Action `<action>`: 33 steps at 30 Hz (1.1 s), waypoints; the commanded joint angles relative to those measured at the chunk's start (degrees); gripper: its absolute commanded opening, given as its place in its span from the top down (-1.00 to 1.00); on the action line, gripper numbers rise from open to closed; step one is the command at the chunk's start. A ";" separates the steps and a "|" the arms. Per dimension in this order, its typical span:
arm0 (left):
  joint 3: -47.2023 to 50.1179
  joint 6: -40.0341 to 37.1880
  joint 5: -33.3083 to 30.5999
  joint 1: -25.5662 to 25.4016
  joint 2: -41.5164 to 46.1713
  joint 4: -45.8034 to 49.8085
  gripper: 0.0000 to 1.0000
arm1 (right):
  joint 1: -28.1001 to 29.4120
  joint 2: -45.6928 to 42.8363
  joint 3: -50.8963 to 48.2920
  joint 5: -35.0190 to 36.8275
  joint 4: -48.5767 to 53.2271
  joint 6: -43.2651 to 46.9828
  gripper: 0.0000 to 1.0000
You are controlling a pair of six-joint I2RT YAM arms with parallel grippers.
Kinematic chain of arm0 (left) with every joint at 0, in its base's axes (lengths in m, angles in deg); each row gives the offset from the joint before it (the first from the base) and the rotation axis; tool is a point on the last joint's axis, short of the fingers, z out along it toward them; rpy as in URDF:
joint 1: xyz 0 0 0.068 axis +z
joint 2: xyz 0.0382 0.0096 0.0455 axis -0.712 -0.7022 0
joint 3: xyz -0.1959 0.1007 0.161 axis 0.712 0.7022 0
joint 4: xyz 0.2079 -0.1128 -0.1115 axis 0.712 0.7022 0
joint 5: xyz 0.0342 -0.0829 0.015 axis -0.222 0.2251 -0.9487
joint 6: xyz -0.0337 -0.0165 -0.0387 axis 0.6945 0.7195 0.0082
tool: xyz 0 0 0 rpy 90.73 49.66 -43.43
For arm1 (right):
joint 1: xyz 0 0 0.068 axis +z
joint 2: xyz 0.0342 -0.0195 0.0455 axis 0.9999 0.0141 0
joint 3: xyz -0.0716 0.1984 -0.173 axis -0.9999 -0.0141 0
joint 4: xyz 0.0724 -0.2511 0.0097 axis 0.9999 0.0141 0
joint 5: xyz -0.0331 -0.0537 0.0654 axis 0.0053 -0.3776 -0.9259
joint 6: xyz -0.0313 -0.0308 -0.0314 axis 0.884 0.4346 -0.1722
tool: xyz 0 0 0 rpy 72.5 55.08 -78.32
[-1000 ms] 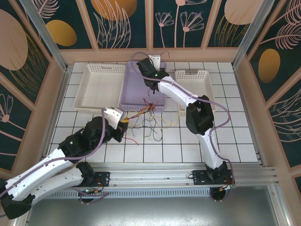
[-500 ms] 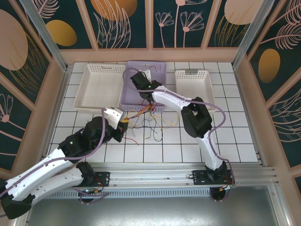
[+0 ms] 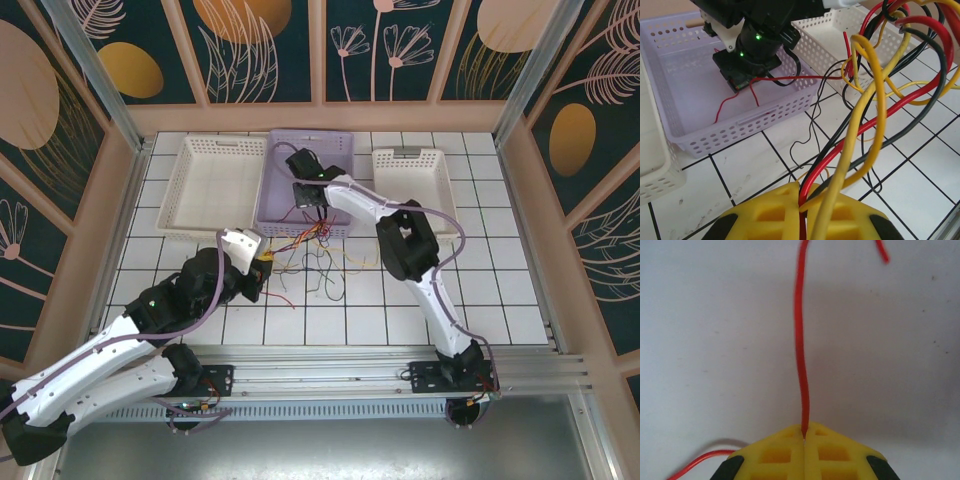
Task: Untangle the cables
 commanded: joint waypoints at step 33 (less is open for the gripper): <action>0.09 -0.38 1.72 0.20 -2.24 -1.58 1.00 | -5.20 -16.06 12.39 -2.75 11.13 0.82 -0.12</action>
